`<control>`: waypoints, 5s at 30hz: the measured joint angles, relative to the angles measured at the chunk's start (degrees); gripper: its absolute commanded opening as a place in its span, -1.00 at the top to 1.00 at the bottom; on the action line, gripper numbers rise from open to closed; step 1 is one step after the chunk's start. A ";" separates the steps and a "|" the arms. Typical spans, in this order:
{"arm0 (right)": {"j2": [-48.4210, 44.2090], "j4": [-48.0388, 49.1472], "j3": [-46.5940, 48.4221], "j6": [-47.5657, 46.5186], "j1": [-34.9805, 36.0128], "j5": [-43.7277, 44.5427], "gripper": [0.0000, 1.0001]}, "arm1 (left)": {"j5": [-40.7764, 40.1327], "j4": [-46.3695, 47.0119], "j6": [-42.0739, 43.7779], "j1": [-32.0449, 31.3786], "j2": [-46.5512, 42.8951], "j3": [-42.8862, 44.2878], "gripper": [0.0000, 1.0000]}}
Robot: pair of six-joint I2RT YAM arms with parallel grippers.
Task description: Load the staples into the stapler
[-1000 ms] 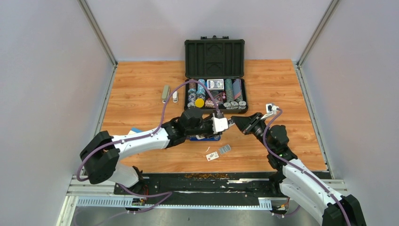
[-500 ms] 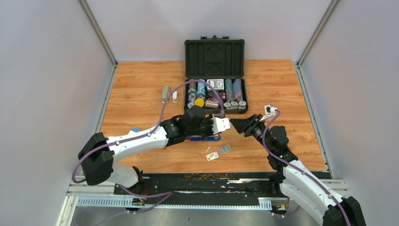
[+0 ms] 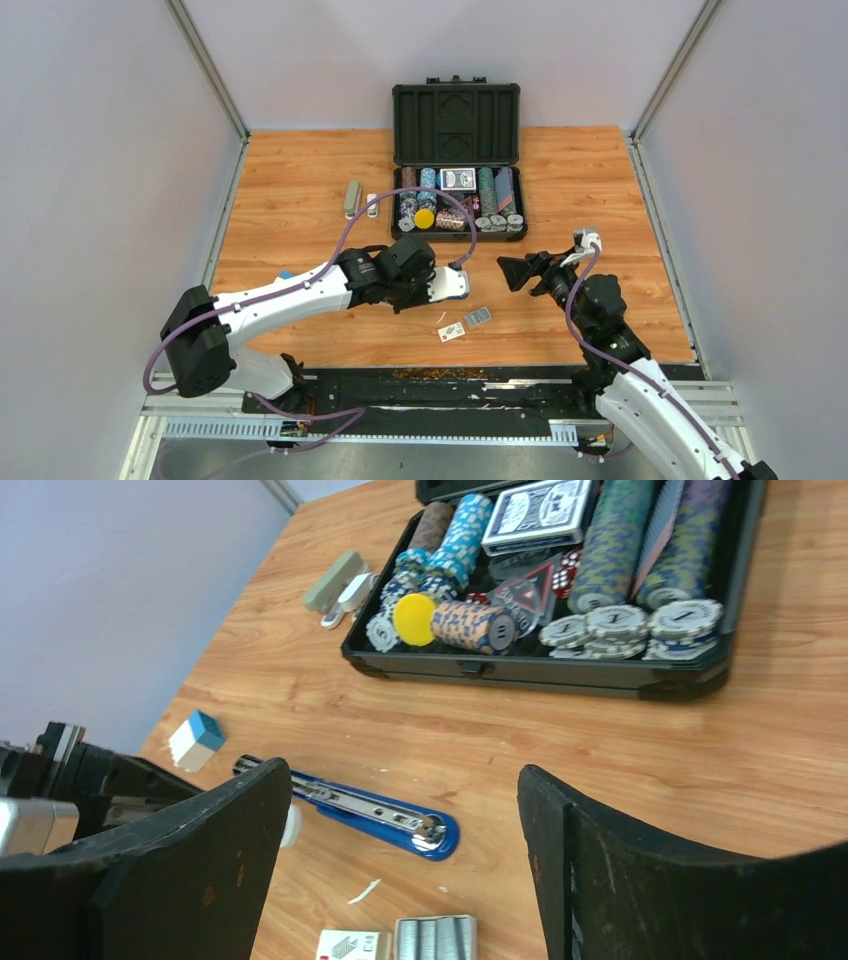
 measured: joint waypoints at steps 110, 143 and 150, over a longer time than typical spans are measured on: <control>61.61 -49.51 40.65 -24.00 20.15 2.75 0.46 | -40.19 2.19 -26.84 4.92 -48.50 -16.13 -1.00; 62.16 -52.61 42.34 -24.83 23.61 7.41 0.87 | -38.38 2.82 -26.60 4.96 -48.43 -16.44 -1.00; 57.16 -52.63 42.88 -26.49 25.20 7.23 0.86 | -39.01 2.82 -26.62 4.96 -49.70 -16.44 -1.00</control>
